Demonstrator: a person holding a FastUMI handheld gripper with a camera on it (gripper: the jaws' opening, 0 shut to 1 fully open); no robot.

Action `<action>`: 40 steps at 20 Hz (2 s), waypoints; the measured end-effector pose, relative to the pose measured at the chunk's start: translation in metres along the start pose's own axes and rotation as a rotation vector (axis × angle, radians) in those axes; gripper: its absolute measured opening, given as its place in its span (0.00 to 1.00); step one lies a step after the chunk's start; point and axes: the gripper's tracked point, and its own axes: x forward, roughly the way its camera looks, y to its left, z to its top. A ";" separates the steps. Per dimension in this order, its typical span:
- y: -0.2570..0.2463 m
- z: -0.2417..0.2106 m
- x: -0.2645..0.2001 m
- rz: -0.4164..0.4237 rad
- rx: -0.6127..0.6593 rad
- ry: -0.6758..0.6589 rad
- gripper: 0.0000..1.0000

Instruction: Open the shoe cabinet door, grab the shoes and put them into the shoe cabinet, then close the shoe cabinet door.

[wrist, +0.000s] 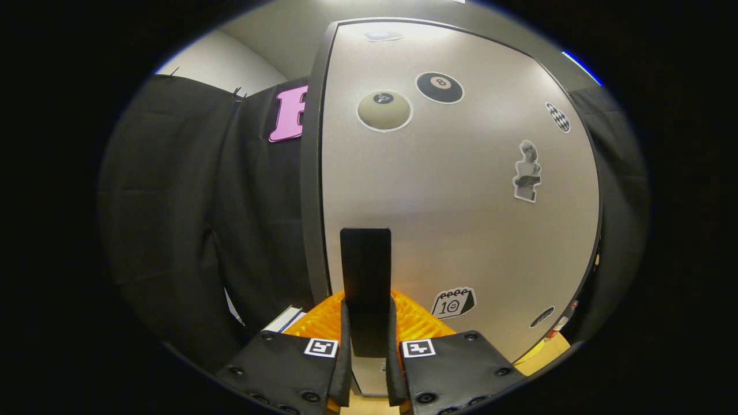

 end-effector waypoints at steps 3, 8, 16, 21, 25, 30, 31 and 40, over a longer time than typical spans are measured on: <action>0.001 0.000 0.001 0.039 0.000 -0.002 0.19; 0.001 -0.002 -0.009 0.068 -0.007 0.016 0.09; -0.003 -0.004 -0.051 0.061 0.035 0.019 0.09; -0.012 -0.005 -0.076 0.052 -0.002 0.014 0.08; -0.021 -0.006 -0.096 0.054 -0.021 0.005 0.09; -0.034 -0.007 -0.120 0.078 -0.026 0.005 0.09; -0.037 -0.007 -0.124 0.075 -0.030 -0.001 0.09; -0.066 -0.007 -0.160 0.036 -0.041 -0.026 0.08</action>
